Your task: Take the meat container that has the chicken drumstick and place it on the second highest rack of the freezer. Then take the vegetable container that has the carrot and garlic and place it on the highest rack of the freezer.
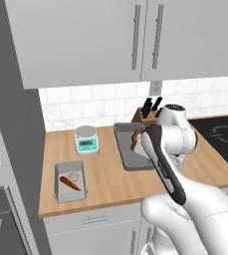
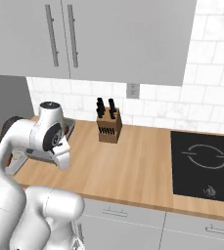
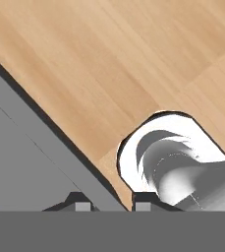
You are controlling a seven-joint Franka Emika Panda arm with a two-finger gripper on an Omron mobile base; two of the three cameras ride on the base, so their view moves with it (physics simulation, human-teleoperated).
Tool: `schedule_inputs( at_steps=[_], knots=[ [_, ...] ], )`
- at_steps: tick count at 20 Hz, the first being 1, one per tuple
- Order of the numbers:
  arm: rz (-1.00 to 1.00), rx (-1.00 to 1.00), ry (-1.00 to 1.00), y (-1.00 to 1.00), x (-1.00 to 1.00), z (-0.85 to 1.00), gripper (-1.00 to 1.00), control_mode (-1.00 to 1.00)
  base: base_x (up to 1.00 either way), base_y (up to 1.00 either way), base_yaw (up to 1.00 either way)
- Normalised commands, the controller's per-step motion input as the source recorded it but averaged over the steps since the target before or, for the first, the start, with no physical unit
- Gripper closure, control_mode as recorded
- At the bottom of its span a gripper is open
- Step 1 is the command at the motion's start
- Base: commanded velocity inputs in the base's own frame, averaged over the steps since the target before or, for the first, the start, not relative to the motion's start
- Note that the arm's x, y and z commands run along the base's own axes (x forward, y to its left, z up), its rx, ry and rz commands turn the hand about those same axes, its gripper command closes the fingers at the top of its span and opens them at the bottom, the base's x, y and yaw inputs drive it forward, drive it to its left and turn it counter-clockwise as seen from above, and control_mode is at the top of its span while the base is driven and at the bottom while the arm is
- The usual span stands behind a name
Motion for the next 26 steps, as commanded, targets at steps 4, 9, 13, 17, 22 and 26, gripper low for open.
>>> schedule_inputs(
  at_steps=[4,9,13,17,22,26],
  knots=[
    [-0.01,0.00,0.00,-0.13,-0.57,0.50,1.00,-1.00,0.00,0.00,0.00],
    [0.00,0.00,0.02,-0.17,-0.62,0.37,1.00,-1.00,0.00,0.00,0.00],
    [0.00,0.00,0.00,-0.01,-0.15,0.07,1.00,-1.00,0.00,0.00,0.00],
    [0.00,0.00,0.00,0.00,0.00,0.00,1.00,1.00,-0.08,0.00,0.00],
    [0.00,0.00,0.00,0.00,0.00,0.00,1.00,1.00,-0.86,0.00,0.01],
    [0.00,0.00,0.00,0.00,0.00,0.00,1.00,1.00,-0.90,-0.02,0.01]
  ],
)
